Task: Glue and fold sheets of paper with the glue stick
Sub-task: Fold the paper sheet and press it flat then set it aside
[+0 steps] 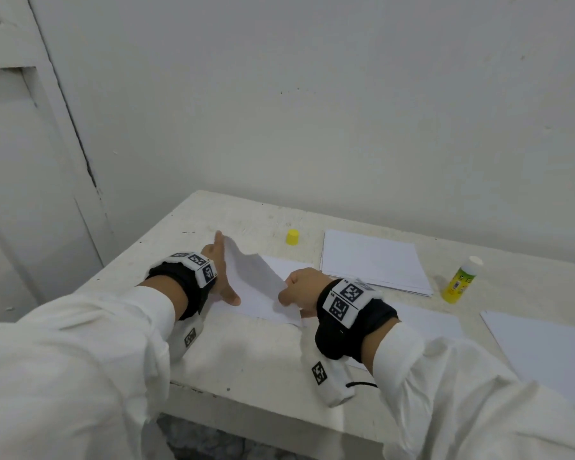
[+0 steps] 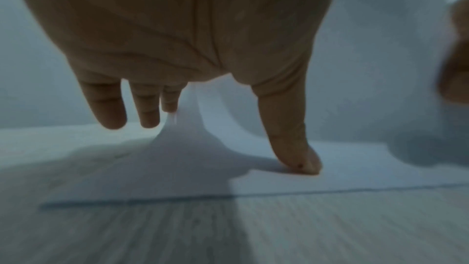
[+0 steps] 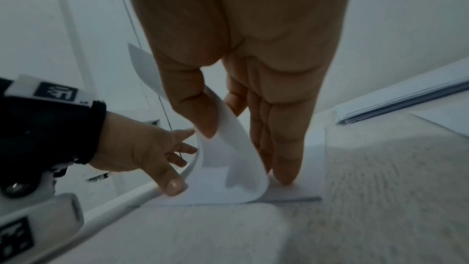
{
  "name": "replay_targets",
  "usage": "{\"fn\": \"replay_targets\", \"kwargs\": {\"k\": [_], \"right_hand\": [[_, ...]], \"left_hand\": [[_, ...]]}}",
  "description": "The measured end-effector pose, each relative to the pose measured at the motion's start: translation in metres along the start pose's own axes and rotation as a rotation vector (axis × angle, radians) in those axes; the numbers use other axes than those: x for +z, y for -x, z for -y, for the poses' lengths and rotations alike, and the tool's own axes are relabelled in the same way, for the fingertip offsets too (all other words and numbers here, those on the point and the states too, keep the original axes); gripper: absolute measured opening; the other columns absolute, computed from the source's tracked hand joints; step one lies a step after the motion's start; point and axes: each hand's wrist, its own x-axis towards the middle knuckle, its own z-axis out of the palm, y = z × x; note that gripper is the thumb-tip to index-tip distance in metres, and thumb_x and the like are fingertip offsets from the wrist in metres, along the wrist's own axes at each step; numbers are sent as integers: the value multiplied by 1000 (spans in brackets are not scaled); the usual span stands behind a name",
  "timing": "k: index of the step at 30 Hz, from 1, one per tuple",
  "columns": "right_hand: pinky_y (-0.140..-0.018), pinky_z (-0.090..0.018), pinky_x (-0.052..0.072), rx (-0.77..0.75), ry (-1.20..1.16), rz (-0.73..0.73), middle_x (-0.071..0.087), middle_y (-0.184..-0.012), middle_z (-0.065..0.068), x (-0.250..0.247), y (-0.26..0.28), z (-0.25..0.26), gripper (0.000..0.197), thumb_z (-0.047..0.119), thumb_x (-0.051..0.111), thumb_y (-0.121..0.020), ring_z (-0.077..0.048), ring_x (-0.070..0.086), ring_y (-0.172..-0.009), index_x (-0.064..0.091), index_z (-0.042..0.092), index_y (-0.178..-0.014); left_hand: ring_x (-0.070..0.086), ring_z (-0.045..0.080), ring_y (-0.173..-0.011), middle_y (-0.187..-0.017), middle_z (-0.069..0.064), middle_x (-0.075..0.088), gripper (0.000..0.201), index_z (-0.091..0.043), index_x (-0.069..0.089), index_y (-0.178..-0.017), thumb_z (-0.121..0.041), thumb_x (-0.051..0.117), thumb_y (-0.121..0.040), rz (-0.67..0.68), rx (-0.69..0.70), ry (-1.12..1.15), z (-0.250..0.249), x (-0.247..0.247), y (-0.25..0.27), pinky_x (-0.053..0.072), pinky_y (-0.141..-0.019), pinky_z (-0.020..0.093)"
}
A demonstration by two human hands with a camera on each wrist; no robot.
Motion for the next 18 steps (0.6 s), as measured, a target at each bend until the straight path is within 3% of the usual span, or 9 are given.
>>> {"fn": "replay_targets", "kwargs": {"k": [1, 3, 5, 7, 9, 11, 13, 15, 18], "right_hand": [[-76, -32, 54, -18, 67, -1, 58, -89, -11, 0, 3, 1, 10, 9, 57, -86, -29, 60, -87, 50, 10, -79], [-58, -27, 41, -29, 139, -13, 48, -77, -8, 0, 7, 0, 13, 10, 54, -88, -24, 50, -71, 46, 8, -78], [-55, -26, 36, -21, 142, -22, 43, -72, -5, 0, 8, -1, 10, 11, 53, -88, -23, 44, -64, 47, 7, -82], [-63, -28, 40, 4, 112, -38, 45, -77, -7, -1, 10, -2, 7, 10, 52, -89, -25, 46, -72, 47, 5, -89], [-70, -29, 39, 18, 119, -33, 46, -86, -9, -2, 9, -2, 7, 9, 51, -89, -26, 46, -80, 46, 5, -92], [-71, -29, 38, 25, 122, -27, 45, -87, -9, -2, 8, -3, 7, 9, 50, -90, -25, 45, -82, 45, 6, -92], [-73, -29, 40, 28, 102, -23, 48, -87, -10, -2, 5, -4, 8, 11, 52, -90, -26, 47, -83, 47, 5, -94], [-83, -31, 48, 29, 62, -27, 58, -100, -14, -2, 3, -6, 17, 12, 55, -90, -31, 57, -92, 54, 0, -102], [-95, -42, 50, 45, -7, -39, 60, -122, -18, 0, 0, -9, 33, 14, 56, -92, -33, 60, -111, 56, -2, -121]], "left_hand": [[31, 33, -138, -155, 17, 19, 146, -7, -32, -142, -38, 87, -63, -17, -21, 63, 3, -2, 2, 30, -110, 44], [33, 34, -137, -153, 22, 23, 142, -9, -35, -140, -27, 86, -68, -49, -74, 252, 12, -8, 0, 30, -109, 42], [32, 33, -138, -153, 19, 28, 135, -10, -29, -144, -24, 84, -70, -46, -123, 405, 27, -17, -7, 30, -110, 43], [38, 30, -135, -148, 14, 39, 114, -7, 6, -152, -26, 84, -71, -60, -130, 430, 40, -24, -15, 31, -110, 39], [50, 29, -122, -132, 13, 55, 67, -4, 49, -134, -25, 78, -78, -84, -79, 435, 46, -26, -15, 37, -100, 30], [59, 29, -106, -113, 13, 64, 40, -5, 62, -115, -30, 71, -85, -89, -35, 476, 47, -23, -13, 42, -89, 30], [60, 28, -88, -98, 12, 63, 40, -5, 61, -110, -37, 66, -87, -59, -31, 560, 46, -18, -11, 46, -81, 33], [59, 28, -77, -89, 14, 63, 50, -3, 58, -107, -46, 65, -85, -1, -52, 555, 46, -15, -11, 50, -76, 35], [65, 31, -81, -92, 16, 69, 71, 0, 62, -105, -54, 82, -63, 133, -62, 348, 50, -14, -11, 51, -75, 33]]}}
